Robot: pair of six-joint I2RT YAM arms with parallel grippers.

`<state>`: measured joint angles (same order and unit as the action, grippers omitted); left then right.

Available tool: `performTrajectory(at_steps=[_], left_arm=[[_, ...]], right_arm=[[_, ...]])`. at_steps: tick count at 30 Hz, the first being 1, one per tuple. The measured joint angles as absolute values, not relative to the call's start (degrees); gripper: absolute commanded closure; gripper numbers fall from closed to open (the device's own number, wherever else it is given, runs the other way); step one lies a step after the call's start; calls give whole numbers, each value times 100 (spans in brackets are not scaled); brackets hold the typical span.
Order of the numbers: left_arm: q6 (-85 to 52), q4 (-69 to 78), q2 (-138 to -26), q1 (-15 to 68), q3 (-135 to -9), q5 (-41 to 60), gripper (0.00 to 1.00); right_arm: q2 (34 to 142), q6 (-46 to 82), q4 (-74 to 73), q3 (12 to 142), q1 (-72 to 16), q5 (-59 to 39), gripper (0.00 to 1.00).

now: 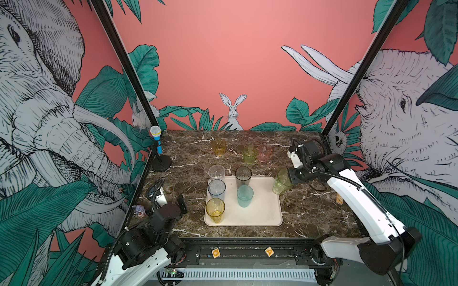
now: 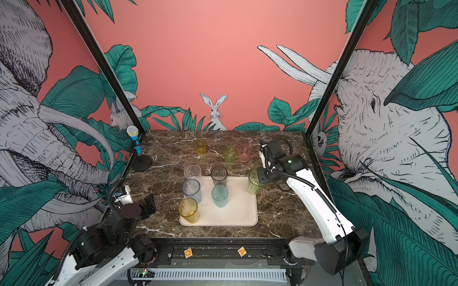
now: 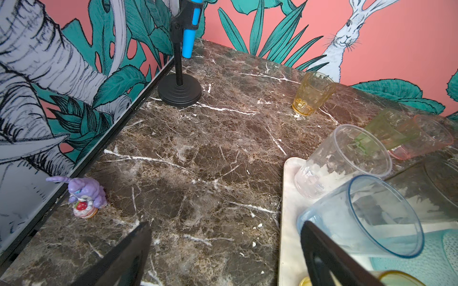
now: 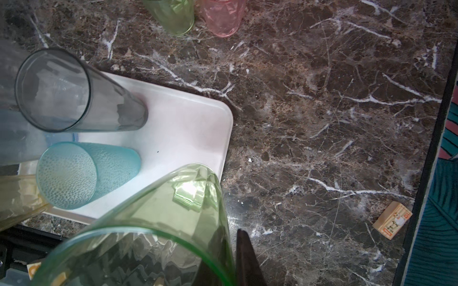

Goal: Place the glasses into the tray
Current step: 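Lower the tall green cup onto the tray's near corner beside the teal cup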

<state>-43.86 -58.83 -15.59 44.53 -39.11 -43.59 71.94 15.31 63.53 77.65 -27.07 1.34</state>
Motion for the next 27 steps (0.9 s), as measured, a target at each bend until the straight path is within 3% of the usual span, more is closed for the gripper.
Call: performTrajectory(at_steps=[13, 27], left_arm=[[-4401, -5889, -1555, 4451, -3911, -4348, 6], [-4401, -5889, -1555, 4453, -3911, -4333, 6]], right_arm=[[6552, 2399, 6077, 6469, -4252, 541, 100], [6536, 3201, 5605, 6125, -5743, 1190, 100]])
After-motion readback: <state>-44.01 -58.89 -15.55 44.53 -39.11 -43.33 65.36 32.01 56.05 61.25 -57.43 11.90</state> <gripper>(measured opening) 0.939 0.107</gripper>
